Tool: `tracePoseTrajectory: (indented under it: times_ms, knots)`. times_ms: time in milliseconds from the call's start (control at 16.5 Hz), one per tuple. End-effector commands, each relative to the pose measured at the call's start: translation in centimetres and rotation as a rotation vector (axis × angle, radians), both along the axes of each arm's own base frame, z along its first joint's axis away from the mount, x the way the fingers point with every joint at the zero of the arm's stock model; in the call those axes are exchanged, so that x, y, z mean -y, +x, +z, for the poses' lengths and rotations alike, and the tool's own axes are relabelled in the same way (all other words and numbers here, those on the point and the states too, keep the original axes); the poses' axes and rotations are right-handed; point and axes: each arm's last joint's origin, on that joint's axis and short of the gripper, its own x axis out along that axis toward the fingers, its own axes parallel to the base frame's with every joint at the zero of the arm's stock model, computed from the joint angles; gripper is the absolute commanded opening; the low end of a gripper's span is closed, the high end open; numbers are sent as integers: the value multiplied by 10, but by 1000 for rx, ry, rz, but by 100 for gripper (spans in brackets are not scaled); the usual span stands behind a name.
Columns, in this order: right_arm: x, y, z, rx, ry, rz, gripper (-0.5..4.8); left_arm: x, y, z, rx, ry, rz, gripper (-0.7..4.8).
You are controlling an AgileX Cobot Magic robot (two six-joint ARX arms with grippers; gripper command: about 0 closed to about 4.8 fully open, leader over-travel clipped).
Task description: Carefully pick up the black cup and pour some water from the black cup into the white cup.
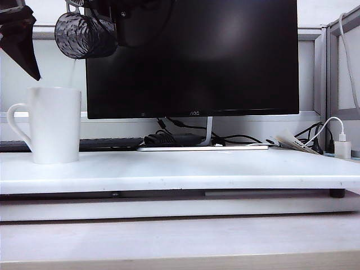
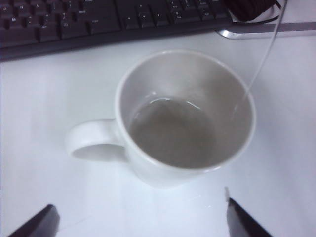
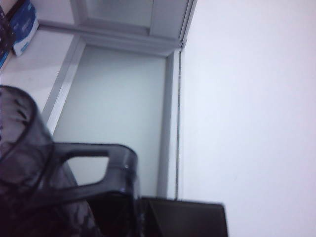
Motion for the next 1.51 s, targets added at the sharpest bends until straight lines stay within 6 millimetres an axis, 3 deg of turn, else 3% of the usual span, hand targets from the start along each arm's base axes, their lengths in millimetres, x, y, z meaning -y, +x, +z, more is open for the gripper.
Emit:
tracePoseTrajectory:
  times_ms: [61,242,484,666,848,1151,1272,1332,1453,1514]
  knots:
    - [0,-3,10,37,44,17,-5,0,0,2,10,7,3,479]
    - [1,-3,10,-154,157,29,-6,-1,0,1,6,16,14,479]
    - [17,0,35,-750,797,0,-6,0,1,3,22,8,13,479]
    - [43,-5,63,-913,1015,8,-6,2,1,4,34,-34,-36,479]
    - [86,-15,101,-988,1142,13,-6,4,-5,17,92,-170,-67,479]
    - [165,-52,143,-1091,1210,-232,-6,5,-26,54,336,-273,-176,479]
    - [200,-76,138,-1224,1246,-312,-6,4,-41,65,398,-283,-206,479]
    - [208,-83,129,-1242,1250,-344,-6,6,-45,68,412,-282,-235,479]
    - [218,-99,96,-1281,1244,-401,-6,13,-51,70,426,-286,-368,479]
    - [222,-107,69,-1313,1251,-419,-5,18,-53,69,411,-294,-419,479]
